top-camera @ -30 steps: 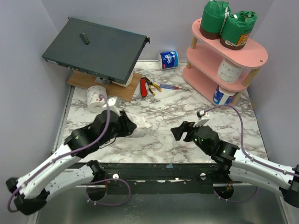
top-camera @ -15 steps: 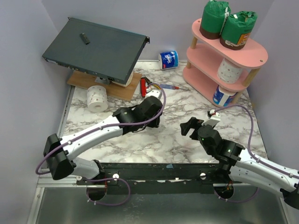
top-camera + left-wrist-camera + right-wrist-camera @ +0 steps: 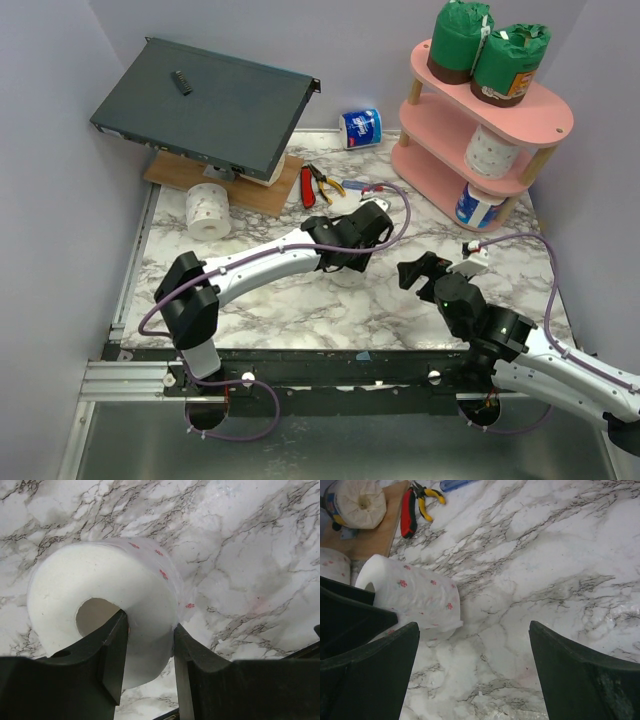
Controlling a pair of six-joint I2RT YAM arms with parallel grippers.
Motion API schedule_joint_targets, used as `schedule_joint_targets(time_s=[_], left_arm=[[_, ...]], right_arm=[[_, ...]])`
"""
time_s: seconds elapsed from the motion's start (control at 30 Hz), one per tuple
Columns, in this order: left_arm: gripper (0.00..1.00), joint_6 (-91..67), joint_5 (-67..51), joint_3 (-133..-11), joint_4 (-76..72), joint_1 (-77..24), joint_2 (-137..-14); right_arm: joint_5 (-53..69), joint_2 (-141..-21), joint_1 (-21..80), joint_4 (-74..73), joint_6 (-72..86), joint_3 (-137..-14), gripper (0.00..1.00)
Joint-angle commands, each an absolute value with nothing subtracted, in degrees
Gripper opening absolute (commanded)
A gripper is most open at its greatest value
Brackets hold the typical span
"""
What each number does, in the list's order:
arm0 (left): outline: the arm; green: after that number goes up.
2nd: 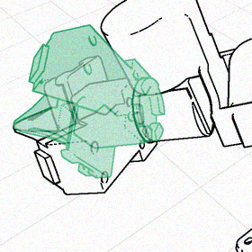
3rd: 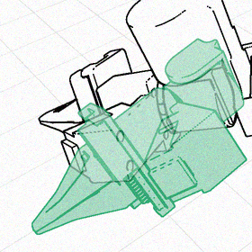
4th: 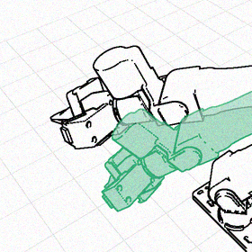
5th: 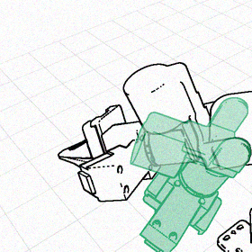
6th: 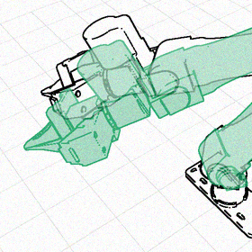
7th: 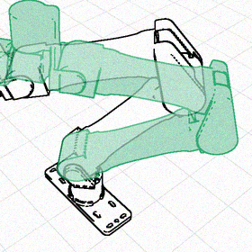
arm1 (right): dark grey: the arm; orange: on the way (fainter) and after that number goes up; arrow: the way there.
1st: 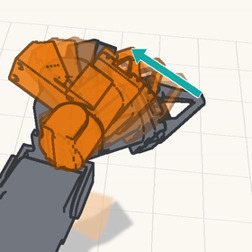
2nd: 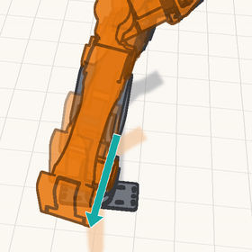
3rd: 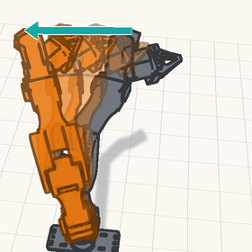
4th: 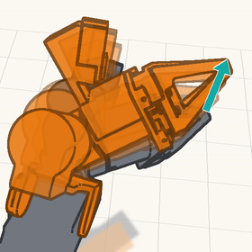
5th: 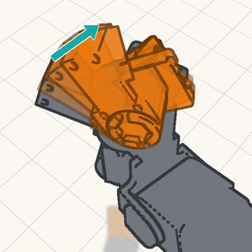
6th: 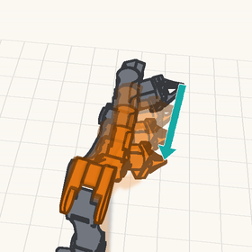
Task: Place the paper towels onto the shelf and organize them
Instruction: Place the paper towel at the center of the board.
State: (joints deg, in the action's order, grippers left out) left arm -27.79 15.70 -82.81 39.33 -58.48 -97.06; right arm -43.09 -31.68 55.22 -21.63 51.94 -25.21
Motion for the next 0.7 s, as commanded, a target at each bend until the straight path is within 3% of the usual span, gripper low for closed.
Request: schedule_joint_targets(time_s=[0.0,0.3,0.67], left_arm=[[0.0,-25.33,17.24,-85.16,38.6,-59.19,-98.65],[0.03,-25.18,18.1,-85.07,38.24,-60.71,-101.28],[0.41,-26.04,18.81,-86.56,40.21,-61.22,-98.42]], right_arm=[[-45.65,-31.28,55.55,-23.21,52.68,-24.7,0.94],[-46.0,-32.26,55.55,-21.88,50.72,-24.61,0.94],[-46.47,-31.44,55.57,-21.71,50.52,-24.35,0.94]])
